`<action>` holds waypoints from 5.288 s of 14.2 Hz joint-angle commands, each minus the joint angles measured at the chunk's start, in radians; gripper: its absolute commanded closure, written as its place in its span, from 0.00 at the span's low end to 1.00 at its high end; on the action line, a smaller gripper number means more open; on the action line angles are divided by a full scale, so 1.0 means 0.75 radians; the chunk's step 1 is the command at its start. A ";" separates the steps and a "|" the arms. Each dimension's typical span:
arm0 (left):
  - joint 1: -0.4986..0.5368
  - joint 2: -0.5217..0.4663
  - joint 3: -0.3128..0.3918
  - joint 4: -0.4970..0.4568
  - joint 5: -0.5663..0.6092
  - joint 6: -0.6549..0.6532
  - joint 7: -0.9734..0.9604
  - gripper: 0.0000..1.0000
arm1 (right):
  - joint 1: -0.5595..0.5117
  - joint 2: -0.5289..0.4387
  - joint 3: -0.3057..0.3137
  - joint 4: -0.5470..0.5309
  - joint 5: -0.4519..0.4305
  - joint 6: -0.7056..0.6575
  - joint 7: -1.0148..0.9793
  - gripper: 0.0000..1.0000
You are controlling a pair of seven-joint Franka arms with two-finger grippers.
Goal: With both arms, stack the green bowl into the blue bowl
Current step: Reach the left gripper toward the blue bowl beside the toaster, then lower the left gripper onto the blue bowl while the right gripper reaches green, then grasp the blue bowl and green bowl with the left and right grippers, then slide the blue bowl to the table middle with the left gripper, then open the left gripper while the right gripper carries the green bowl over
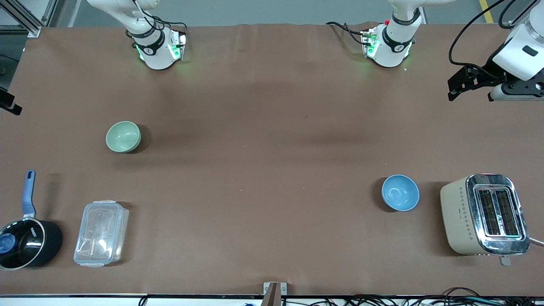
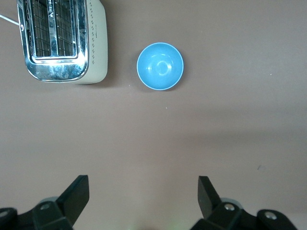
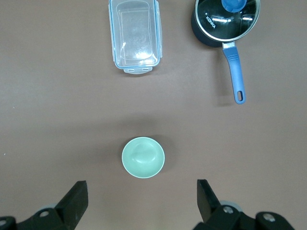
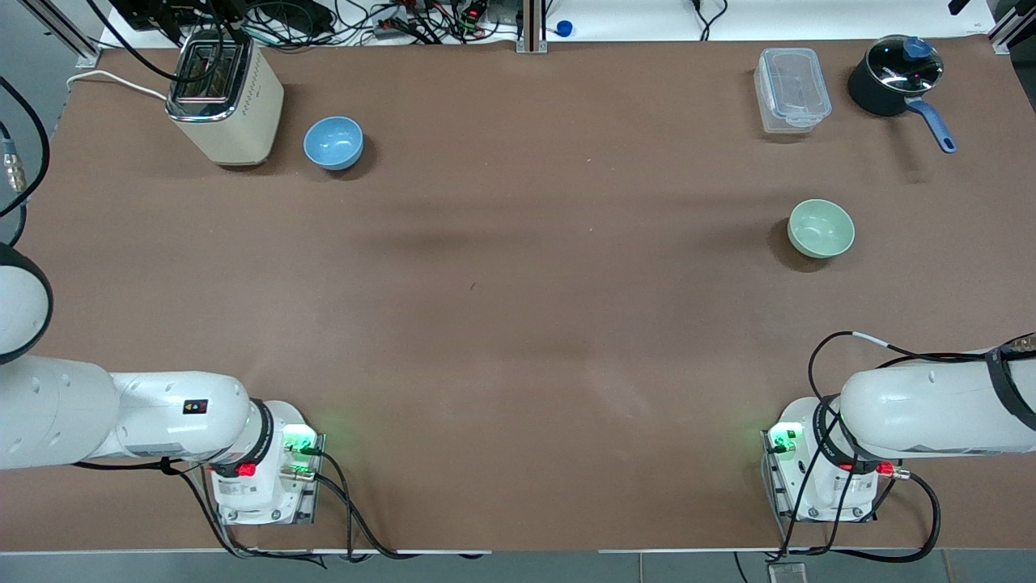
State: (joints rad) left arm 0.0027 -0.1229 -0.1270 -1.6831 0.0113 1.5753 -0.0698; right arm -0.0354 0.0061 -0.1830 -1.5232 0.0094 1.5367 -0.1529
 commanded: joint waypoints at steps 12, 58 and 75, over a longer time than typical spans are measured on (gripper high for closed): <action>0.009 0.350 0.006 -0.054 0.005 0.361 0.034 0.00 | -0.028 -0.022 0.007 -0.133 0.022 0.072 -0.013 0.01; -0.742 1.088 -0.025 0.094 0.157 1.141 -1.197 1.00 | -0.348 0.072 0.009 -1.023 0.775 0.903 -1.245 1.00; -0.743 0.858 0.018 0.240 0.232 0.782 -1.433 0.00 | 0.190 -0.104 0.039 -1.047 0.650 0.931 -0.235 0.99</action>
State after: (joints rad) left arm -0.6215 0.6746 -0.1120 -1.4685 0.1320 2.2998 -1.1447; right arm 0.0426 -0.0343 -0.1568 -2.2757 0.5230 2.2083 -0.4588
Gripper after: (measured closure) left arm 0.203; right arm 0.956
